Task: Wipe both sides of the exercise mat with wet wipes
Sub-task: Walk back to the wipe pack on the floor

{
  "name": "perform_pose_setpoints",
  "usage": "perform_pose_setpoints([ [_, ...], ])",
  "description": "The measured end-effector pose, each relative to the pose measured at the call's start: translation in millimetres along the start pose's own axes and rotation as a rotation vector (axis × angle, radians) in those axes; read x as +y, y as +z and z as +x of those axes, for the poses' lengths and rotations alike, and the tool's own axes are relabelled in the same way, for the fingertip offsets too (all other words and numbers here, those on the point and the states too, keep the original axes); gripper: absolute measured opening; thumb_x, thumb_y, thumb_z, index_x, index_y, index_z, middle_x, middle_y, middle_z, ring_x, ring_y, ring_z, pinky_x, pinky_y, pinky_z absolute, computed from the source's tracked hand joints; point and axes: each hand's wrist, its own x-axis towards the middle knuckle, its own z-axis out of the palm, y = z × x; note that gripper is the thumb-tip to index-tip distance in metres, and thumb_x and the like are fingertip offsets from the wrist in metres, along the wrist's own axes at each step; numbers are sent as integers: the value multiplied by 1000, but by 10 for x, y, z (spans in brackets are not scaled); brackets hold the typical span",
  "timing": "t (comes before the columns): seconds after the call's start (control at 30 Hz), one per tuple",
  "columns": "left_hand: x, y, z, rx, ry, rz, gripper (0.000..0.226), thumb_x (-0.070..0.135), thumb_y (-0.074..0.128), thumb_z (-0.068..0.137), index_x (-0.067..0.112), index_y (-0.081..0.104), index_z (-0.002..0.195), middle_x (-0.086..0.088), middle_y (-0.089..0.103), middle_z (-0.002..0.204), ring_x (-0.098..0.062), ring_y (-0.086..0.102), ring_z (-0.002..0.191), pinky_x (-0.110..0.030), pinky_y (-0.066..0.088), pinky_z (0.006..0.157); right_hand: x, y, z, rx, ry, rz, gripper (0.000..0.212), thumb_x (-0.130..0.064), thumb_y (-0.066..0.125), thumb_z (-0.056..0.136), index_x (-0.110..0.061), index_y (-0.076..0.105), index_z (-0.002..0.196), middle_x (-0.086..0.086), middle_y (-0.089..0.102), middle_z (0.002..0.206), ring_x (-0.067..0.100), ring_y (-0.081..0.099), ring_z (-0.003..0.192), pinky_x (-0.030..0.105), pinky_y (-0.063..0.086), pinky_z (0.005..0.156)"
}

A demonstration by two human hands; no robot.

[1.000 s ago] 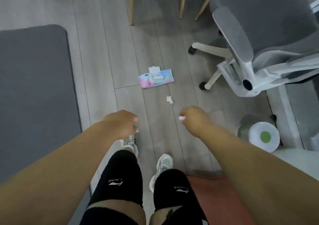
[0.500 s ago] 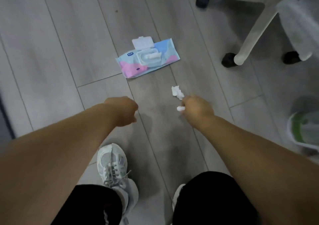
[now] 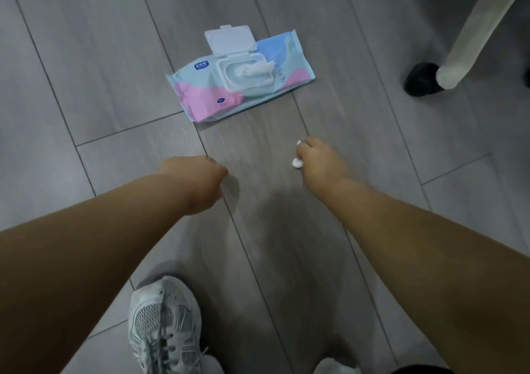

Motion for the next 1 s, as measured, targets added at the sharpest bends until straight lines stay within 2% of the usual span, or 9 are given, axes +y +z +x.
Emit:
perform_pose_setpoints([
  [0.07, -13, 4, -43, -18, -9, -18, 41, 38, 47, 95, 25, 45, 134, -1, 51, 128, -21, 52, 115, -33, 48, 87, -25, -43, -35, 24, 18, -30, 16, -8, 49, 94, 4, 56, 100, 24, 52, 110, 36, 52, 98, 35, 29, 69],
  [0.23, 23, -173, -318, -46, -32, -57, 44, 38, 47, 95, 21, 44, 136, -4, 50, 130, -23, 51, 116, -35, 47, 90, -129, -334, -349, 9, -37, -83, 25, -13, 46, 96, -3, 50, 118, 17, 52, 120, 34, 51, 109, 36, 41, 83],
  [0.3, 66, -319, -521, -53, -43, -71, 43, 38, 47, 96, 20, 44, 135, -4, 50, 131, -23, 50, 118, -36, 46, 91, -176, -526, -507, -13, -51, -35, 24, -8, 48, 94, 1, 53, 115, 20, 54, 118, 34, 53, 106, 37, 43, 85],
  [0.37, 106, -491, -780, -65, -48, -108, 44, 40, 46, 96, 20, 44, 136, -4, 49, 134, -24, 48, 122, -37, 44, 93, -245, -789, -689, -91, -106, -40, 21, -4, 49, 91, 3, 58, 109, 22, 54, 114, 33, 54, 102, 34, 41, 82],
  [0.5, 126, -971, -1428, -84, -74, -224, 48, 42, 42, 96, 24, 37, 141, -2, 40, 144, -23, 39, 131, -38, 39, 99, -523, -1511, -1085, -334, -200, -4, 25, -8, 50, 93, -3, 61, 115, 15, 50, 122, 28, 51, 110, 24, 36, 87],
  [0.6, 54, -1387, -2012, -76, -114, -290, 48, 42, 44, 96, 23, 39, 140, -3, 41, 142, -24, 41, 129, -38, 40, 99, -754, -2091, -1393, -402, -163, 44, 12, -7, 54, 92, -6, 66, 94, 13, 52, 111, 25, 53, 104, 21, 35, 76],
  [0.8, -254, -2235, -3294, -49, -178, -365, 46, 43, 45, 95, 20, 44, 135, -4, 46, 137, -24, 44, 125, -41, 43, 99, -1394, -3383, -1941, -332, -245, -150, 24, -14, 52, 93, -5, 61, 114, 14, 51, 118, 29, 53, 107, 29, 41, 87],
  [0.93, -581, -2827, -4139, 5, -216, -418, 46, 44, 45, 95, 22, 44, 135, -2, 47, 137, -24, 46, 124, -37, 44, 95, -2045, -4236, -2210, -305, -261, -225, 22, -14, 51, 92, -9, 59, 112, 11, 53, 118, 29, 54, 104, 29, 43, 82],
  [1.0, -772, -3086, -4538, 20, -227, -439, 47, 44, 43, 96, 22, 42, 137, -3, 46, 137, -24, 46, 123, -37, 44, 95, -2412, -4656, -2329, -267, -284, -241, 26, -11, 49, 91, -11, 58, 115, 9, 53, 120, 29, 54, 105, 32, 46, 85],
])
